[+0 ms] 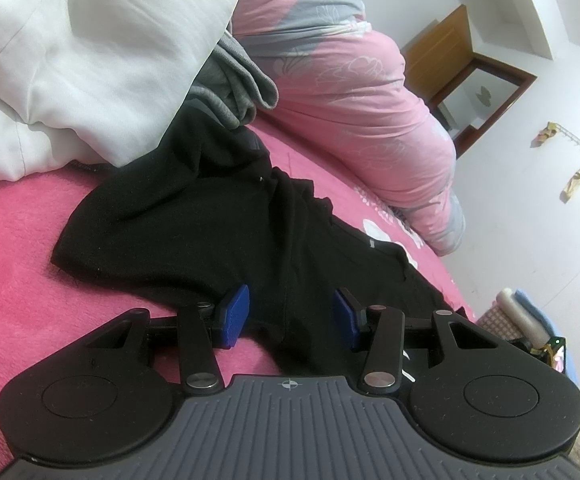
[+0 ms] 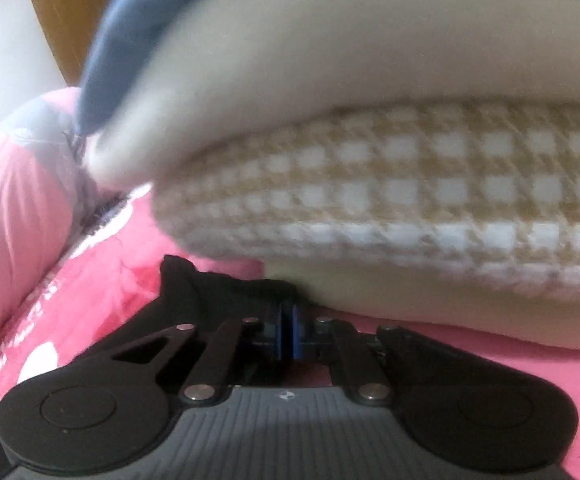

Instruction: Fold clothes

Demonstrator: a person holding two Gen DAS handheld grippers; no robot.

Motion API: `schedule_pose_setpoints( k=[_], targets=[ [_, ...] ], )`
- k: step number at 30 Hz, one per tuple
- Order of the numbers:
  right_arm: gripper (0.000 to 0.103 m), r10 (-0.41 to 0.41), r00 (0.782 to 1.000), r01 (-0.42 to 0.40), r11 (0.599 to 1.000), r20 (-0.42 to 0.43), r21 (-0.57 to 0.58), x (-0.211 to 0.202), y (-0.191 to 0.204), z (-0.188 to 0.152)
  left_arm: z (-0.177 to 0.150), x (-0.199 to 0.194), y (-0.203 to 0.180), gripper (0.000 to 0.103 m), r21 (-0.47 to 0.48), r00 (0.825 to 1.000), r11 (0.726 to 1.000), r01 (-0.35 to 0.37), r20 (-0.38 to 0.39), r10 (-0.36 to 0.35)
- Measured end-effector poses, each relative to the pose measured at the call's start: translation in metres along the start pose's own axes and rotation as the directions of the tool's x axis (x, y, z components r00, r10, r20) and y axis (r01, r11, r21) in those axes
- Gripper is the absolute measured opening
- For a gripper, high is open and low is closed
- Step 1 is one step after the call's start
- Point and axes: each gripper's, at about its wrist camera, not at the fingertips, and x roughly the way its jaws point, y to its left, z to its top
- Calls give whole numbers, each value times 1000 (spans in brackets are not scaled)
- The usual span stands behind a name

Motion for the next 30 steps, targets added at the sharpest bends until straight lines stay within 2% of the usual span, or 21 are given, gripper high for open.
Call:
schedule_pose_setpoints(
  k=[8, 11, 13, 15, 17, 21, 24, 26, 27, 28, 30],
  targets=[
    [5, -70, 997, 69, 997, 25, 41, 4, -4, -9, 0, 0, 0, 46, -1, 1000, 1000, 0, 0, 0],
    [8, -75, 997, 74, 996, 19, 54, 6, -6, -8, 0, 0, 0, 46, -1, 1000, 1000, 0, 0, 0],
    [11, -41, 999, 40, 993, 1, 114, 9, -13, -5, 0, 0, 0, 46, -1, 1000, 1000, 0, 0, 0],
    [26, -10, 1000, 13, 981, -16, 196, 8, -24, -2, 0, 0, 0, 46, -2, 1000, 1000, 0, 0, 0],
    [35, -10, 999, 18, 962, -31, 272, -2, -39, 1, 0, 0, 0, 46, -2, 1000, 1000, 0, 1, 0],
    [37, 4, 997, 27, 921, -79, 388, -31, -63, 5, 0, -1, 0, 46, -2, 1000, 1000, -4, 3, 4],
    [37, 93, 989, -43, 925, -115, 376, -65, -56, 3, 0, -3, -2, 46, 1, 1000, 1000, -17, 12, 17],
    [37, 188, 973, -137, 939, -134, 317, -89, -33, -1, 0, -8, -4, 47, -2, 999, 999, -38, 31, 38],
    [38, 244, 958, -199, 944, -151, 263, -99, -14, -5, 0, -12, -6, 47, -5, 998, 999, -51, 43, 51],
    [38, 300, 938, -263, 943, -173, 205, -110, 5, -10, 0, -16, -7, 47, -4, 996, 998, -67, 59, 67],
    [38, 415, 875, -417, 908, -250, 47, -128, 58, -27, 2, -26, -9, 48, 7, 989, 994, -109, 105, 107]
  ],
)
